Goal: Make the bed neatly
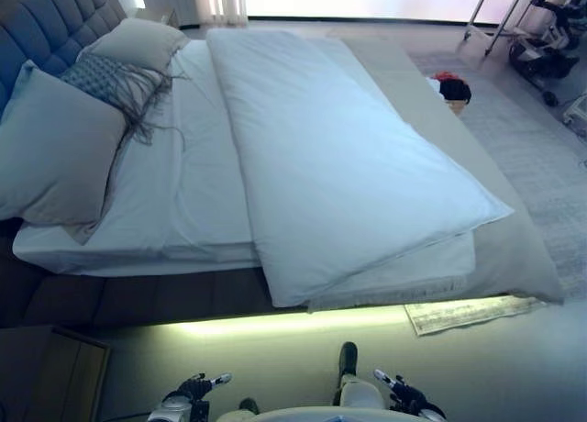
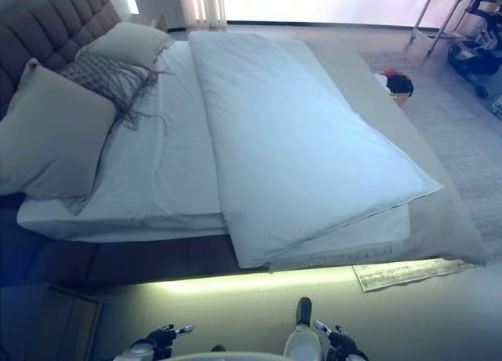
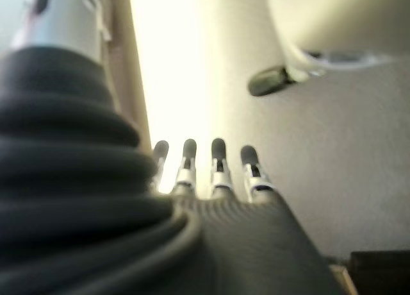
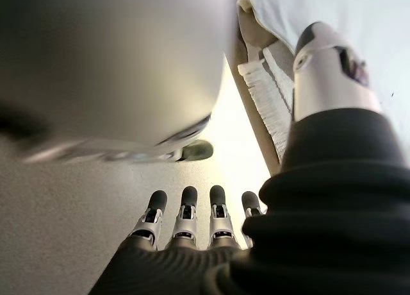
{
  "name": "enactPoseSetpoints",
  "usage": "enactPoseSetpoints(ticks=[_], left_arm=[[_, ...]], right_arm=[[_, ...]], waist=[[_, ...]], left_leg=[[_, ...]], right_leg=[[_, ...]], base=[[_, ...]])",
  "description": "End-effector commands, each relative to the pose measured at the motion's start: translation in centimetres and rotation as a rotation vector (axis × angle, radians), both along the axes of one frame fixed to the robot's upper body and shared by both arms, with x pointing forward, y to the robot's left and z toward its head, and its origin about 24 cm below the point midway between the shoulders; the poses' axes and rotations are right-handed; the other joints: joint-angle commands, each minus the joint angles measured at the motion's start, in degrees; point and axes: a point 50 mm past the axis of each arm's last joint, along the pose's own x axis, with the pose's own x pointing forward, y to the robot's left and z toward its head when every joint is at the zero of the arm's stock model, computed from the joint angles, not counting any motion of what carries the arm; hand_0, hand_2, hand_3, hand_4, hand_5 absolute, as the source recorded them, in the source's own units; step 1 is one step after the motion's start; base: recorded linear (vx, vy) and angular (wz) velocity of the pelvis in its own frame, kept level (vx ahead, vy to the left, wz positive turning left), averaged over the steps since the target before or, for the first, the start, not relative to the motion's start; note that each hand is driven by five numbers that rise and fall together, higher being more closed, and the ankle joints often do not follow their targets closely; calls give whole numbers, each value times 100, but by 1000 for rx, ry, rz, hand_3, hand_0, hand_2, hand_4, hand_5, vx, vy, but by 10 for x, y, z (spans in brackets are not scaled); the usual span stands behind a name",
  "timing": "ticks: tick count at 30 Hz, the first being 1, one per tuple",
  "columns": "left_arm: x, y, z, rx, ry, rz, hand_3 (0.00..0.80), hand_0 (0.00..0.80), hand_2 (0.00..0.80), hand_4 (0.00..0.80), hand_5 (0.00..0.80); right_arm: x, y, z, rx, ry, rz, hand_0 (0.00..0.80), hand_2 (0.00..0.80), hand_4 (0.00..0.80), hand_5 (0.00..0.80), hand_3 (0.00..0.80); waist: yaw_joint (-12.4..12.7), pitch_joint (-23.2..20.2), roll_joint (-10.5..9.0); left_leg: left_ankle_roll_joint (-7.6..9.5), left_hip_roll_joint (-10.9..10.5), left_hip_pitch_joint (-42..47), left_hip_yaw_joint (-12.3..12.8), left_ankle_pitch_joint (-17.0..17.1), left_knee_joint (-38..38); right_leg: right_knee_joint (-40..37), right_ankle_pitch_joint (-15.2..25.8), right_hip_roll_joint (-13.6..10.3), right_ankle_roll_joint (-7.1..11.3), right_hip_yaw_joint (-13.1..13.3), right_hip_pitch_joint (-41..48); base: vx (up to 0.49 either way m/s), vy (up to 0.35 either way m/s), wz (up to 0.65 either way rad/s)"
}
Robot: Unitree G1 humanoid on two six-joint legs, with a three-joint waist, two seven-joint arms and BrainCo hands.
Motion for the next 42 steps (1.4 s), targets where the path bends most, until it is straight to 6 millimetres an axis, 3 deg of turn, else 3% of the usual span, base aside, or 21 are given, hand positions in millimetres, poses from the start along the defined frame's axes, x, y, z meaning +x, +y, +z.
enactPoseSetpoints(ticks=[1, 3, 6, 8, 10, 12, 13, 14, 16, 19, 22, 27, 33, 42], left_arm=[[5, -17, -2, -27, -8, -81, 0, 0, 0, 0, 0], [-2, -24, -5, -29, 23, -139, 0, 0, 0, 0, 0], [-8, -19, -5, -20, 24, -76, 0, 0, 0, 0, 0], [-9, -15, -5, 2, 21, -51, 0, 0, 0, 0, 0], [-5, -13, -3, 16, -11, -20, 0, 0, 0, 0, 0], [1, -17, -2, 14, -61, 4, 0, 0, 0, 0, 0], [10, -21, 0, 7, -104, -2, 0, 0, 0, 0, 0], [23, -23, 3, 6, -156, -24, 0, 0, 0, 0, 0], [41, -21, 9, 5, -194, -44, 0, 0, 0, 0, 0], [61, -9, 17, 43, -237, -58, 0, 0, 0, 0, 0], [82, 1, 28, 50, -283, -57, 0, 0, 0, 0, 0], [113, -1, 43, 7, -388, -33, 0, 0, 0, 0, 0], [131, -13, 53, -54, -479, -6, 0, 0, 0, 0, 0], [145, -19, 64, -84, -558, 21, 0, 0, 0, 0, 0]], right_arm=[[27, -7, 7, -33, -78, 8, 0, 0, 0, 0, 0], [27, -7, 7, -32, -83, 30, 0, 0, 0, 0, 0], [29, -7, 8, -15, -87, 50, 0, 0, 0, 0, 0], [36, -6, 9, 19, -110, 36, 0, 0, 0, 0, 0], [49, -8, 13, 40, -145, 11, 0, 0, 0, 0, 0], [62, -10, 19, 53, -190, -29, 0, 0, 0, 0, 0], [76, -11, 24, 65, -236, -40, 0, 0, 0, 0, 0], [91, -13, 31, 83, -298, -63, 0, 0, 0, 0, 0], [118, -13, 43, 125, -395, -105, 0, 0, 0, 0, 0], [145, -13, 58, 183, -474, -208, 0, 0, 0, 0, 0], [170, -17, 74, 259, -549, -311, 0, 0, 0, 0, 0], [211, -28, 110, 348, -697, -436, 0, 0, 0, 0, 0], [233, -57, 143, 343, -801, -504, 0, 0, 0, 0, 0], [265, -103, 214, 301, -971, -544, 0, 0, 0, 0, 0]], waist=[[138, 49, 105], [136, -38, 129], [112, -110, 174], [134, -130, 216], [303, 7, 186], [479, 227, 192], [583, 372, 240], [675, 535, 319], [682, 720, 333], [621, 1116, 343], [650, 1339, 386], [655, 1607, 520], [703, 1801, 679], [739, 2057, 845]], left_leg=[[214, 234, -278, 9, -526, 999], [149, 325, -98, 3, -462, 833], [40, 404, 110, -38, -467, 744], [-116, 522, 112, -103, -332, 998], [-353, 657, -684, -479, 289, 2325], [-441, 533, -1425, -943, 459, 2857], [-430, 399, -1732, -1145, 414, 2577], [-364, 347, -1907, -1209, 406, 1947], [-152, 376, -1938, -1202, 187, 1677], [-65, 231, -2391, -1211, -43, 2239], [-55, 223, -2718, -1240, -96, 2420], [-123, 228, -3314, -1197, -139, 2675], [-164, 250, -3791, -1249, -200, 2956], [-84, 241, -4615, -1248, -234, 3341]], right_leg=[[-113, 387, 51, 12, -39, 164], [-181, 292, 102, 32, -65, 338], [-146, 129, 172, -6, -44, 455], [-44, -21, 264, -130, -84, 455], [-63, -197, 374, -369, -131, 630], [-22, -337, 374, -461, -53, 741], [69, -431, 372, -424, 76, 714], [164, -499, 390, -363, 197, 622], [522, -582, 280, -326, 276, 219], [1281, -556, 37, -234, 375, -589], [1360, -454, -96, -149, 420, -940], [1378, -405, -182, -127, 446, -1391], [1698, -541, -187, -210, 446, -1850], [2442, -798, -85, -374, 466, -2847]], base=[[236, -175, 34], [278, -120, 12], [244, -62, -4], [198, -61, -6], [96, -79, 8], [7, 69, -5], [-109, 186, -18], [-160, 179, -19], [-146, 113, -41], [-90, 27, -71], [-78, -62, 42], [-86, -38, 17], [-29, -1, 3], [-22, -8, 4]])
